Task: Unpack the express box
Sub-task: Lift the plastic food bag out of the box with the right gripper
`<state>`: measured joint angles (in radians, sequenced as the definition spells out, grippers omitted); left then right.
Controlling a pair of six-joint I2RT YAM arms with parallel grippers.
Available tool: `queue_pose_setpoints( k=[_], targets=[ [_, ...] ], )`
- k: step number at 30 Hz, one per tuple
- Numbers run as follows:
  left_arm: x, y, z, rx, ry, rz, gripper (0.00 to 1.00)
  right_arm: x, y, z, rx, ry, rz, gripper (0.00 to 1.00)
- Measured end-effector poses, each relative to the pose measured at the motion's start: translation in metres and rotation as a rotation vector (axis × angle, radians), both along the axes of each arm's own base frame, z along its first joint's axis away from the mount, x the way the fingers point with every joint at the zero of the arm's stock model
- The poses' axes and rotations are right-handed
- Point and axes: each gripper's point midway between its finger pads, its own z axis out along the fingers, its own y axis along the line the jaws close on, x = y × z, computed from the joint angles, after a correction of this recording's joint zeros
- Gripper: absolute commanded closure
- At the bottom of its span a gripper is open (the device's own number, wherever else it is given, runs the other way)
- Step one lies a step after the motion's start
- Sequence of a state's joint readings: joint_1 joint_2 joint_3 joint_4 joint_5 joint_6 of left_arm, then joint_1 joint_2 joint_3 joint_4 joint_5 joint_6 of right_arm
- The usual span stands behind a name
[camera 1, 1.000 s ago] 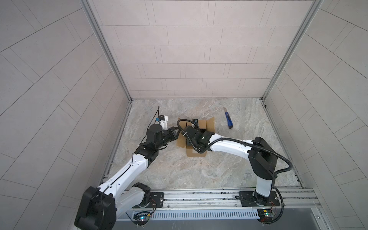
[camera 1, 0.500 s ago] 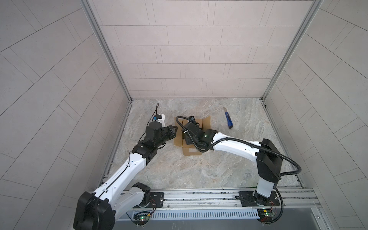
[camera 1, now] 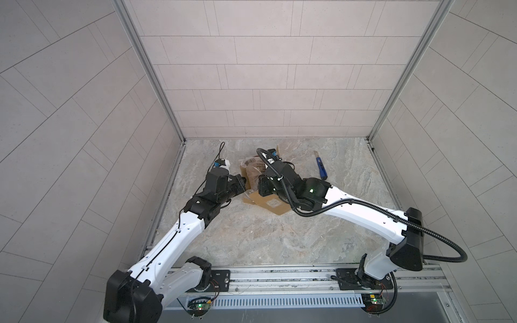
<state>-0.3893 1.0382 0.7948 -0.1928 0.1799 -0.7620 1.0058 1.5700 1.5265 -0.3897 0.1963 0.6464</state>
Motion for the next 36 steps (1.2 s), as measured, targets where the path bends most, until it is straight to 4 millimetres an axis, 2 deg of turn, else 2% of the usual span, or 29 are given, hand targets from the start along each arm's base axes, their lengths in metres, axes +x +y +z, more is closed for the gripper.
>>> queue_pose_setpoints(
  k=[8,11,14,18,21,23,25,27,29,32,36],
  targets=[
    [-0.001,0.001,-0.006,0.02,0.022,0.003,1.0,-0.015,-0.015,0.059,0.104,-0.095,0.025,1.0],
    [-0.002,0.002,-0.013,0.043,0.042,0.004,1.0,-0.019,-0.033,0.089,0.142,-0.161,0.001,1.0],
    [-0.002,0.006,-0.02,0.074,0.059,0.015,1.0,-0.024,-0.067,0.13,0.202,-0.24,-0.046,1.0],
    [-0.002,0.012,-0.02,0.119,0.065,0.026,1.0,-0.039,-0.13,0.18,0.272,-0.346,-0.138,1.0],
    [0.001,0.014,-0.015,0.144,0.059,0.028,1.0,-0.041,-0.188,0.196,0.288,-0.391,-0.256,1.0],
    [0.003,0.015,-0.012,0.161,0.053,0.026,1.0,-0.035,-0.22,0.187,0.263,-0.386,-0.343,1.0],
    [0.006,0.014,-0.007,0.176,0.044,0.019,1.0,-0.029,-0.248,0.167,0.227,-0.354,-0.419,1.0],
    [0.009,0.014,-0.001,0.187,0.035,0.013,1.0,-0.02,-0.259,0.139,0.181,-0.299,-0.454,1.0],
    [0.013,0.012,0.005,0.193,0.024,0.007,1.0,-0.006,-0.255,0.102,0.112,-0.22,-0.454,1.0],
    [0.02,0.009,0.014,0.199,0.008,-0.002,1.0,0.015,-0.236,0.043,0.014,-0.095,-0.414,1.0],
    [0.024,0.009,0.013,0.215,0.006,-0.007,1.0,0.038,-0.208,-0.05,-0.126,0.092,-0.345,1.0]
  ],
)
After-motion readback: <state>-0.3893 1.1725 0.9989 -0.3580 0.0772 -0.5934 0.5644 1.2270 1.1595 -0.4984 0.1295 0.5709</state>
